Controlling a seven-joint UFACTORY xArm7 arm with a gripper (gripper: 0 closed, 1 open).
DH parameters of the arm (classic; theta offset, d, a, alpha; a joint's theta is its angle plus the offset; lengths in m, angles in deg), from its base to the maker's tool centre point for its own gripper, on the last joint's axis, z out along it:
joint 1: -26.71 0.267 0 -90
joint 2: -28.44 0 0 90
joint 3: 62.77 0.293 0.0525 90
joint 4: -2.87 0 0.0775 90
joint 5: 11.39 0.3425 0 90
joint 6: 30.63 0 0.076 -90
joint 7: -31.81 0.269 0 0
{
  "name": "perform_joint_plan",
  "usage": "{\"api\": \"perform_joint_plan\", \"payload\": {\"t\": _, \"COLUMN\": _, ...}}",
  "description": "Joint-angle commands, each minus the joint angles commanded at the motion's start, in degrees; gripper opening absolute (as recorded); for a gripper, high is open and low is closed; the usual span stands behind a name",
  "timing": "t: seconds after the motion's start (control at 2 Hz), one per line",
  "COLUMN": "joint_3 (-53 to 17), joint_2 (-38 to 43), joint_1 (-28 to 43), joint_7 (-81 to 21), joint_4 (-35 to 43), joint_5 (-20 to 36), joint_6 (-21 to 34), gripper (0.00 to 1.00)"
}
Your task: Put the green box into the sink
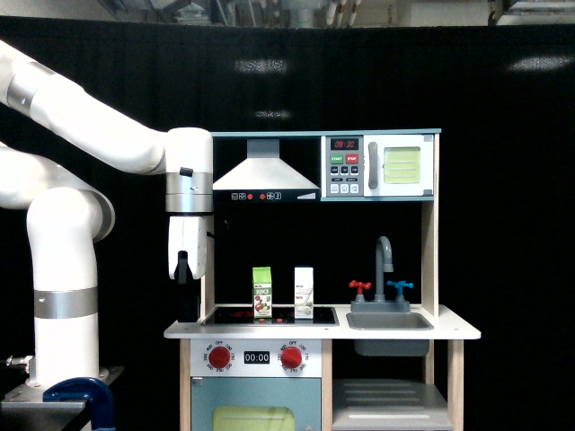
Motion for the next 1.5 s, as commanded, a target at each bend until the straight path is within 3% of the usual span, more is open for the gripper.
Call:
{"api": "perform_joint_plan", "payload": {"t": 0.5, "joint_3": 0.0, "joint_2": 0.6, "joint_1": -1.0, "joint_7": 0.8, "joint_4": 0.5, "joint_5": -0.5, "joint_6": -1.1, "gripper": 1.00}}
{"api": "perform_joint_plan", "payload": {"t": 1.0, "joint_3": 0.1, "joint_2": 4.7, "joint_1": 5.3, "joint_7": -7.2, "joint_4": 2.1, "joint_5": -1.4, "joint_6": -6.8, "gripper": 1.00}}
{"api": "perform_joint_plan", "payload": {"t": 1.5, "joint_3": -9.2, "joint_2": -2.7, "joint_1": 13.3, "joint_7": -30.4, "joint_4": 0.7, "joint_5": -4.1, "joint_6": -10.4, "gripper": 1.00}}
